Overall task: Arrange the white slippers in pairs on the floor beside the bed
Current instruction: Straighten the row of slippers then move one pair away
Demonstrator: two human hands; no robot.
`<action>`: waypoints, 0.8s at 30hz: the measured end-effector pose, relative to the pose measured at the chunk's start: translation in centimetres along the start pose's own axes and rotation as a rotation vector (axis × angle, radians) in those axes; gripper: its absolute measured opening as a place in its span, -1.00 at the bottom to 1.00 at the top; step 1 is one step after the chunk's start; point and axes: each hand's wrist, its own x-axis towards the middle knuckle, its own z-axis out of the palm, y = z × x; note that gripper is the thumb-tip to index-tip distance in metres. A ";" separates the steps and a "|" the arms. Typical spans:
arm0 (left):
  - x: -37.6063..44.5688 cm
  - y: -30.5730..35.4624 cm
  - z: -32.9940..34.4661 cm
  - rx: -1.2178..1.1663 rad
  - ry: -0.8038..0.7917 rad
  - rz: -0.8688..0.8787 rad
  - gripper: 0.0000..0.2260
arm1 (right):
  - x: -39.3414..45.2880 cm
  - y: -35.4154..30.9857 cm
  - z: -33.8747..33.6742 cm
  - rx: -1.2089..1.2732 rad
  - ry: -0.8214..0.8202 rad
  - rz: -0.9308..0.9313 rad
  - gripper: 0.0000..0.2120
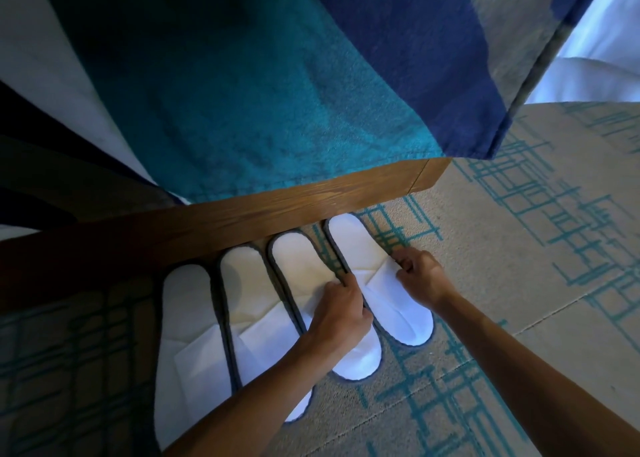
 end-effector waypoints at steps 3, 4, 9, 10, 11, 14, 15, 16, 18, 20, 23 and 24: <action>-0.1 0.1 -0.5 0.036 -0.024 0.007 -0.50 | 0.0 -0.1 0.0 -0.002 -0.018 0.013 -0.64; -0.1 0.2 -0.5 0.082 -0.028 0.027 -0.50 | 0.0 -0.4 -0.1 0.004 -0.016 0.010 -0.66; -0.5 0.8 -0.4 0.283 0.000 0.120 -0.58 | -0.1 -1.4 -0.8 0.028 0.003 -0.042 -0.74; -0.5 0.7 -0.4 0.275 0.002 0.118 -0.58 | -0.2 -1.4 -0.7 0.038 0.012 -0.035 -0.74; -0.4 0.6 -0.3 0.247 -0.005 0.104 -0.57 | -0.2 -1.3 -0.6 0.045 0.019 -0.026 -0.73; -0.4 0.4 -0.5 0.106 -0.019 0.044 -0.51 | -0.5 -1.0 -0.5 0.050 0.023 0.001 -0.69; -0.5 0.4 -0.7 0.072 -0.023 0.038 -0.51 | -0.6 -0.9 -0.4 0.059 0.024 0.011 -0.68; -0.7 0.4 -0.8 0.055 -0.024 0.039 -0.52 | -0.6 -0.9 -0.3 0.067 0.024 0.016 -0.67; -1.0 0.4 -0.9 0.050 -0.005 0.042 -0.55 | -0.8 -0.8 -0.2 0.065 0.025 0.016 -0.67; -1.3 0.3 -1.0 0.073 0.016 0.069 -0.61 | -1.0 -0.9 -0.1 0.065 0.044 0.005 -0.68; -1.7 0.5 -1.3 0.195 0.011 0.150 -0.79 | -1.4 -1.2 -0.1 0.084 0.073 -0.028 -0.73; -1.8 0.7 -1.4 0.251 0.008 0.181 -0.82 | -1.5 -1.3 -0.1 0.087 0.074 -0.035 -0.73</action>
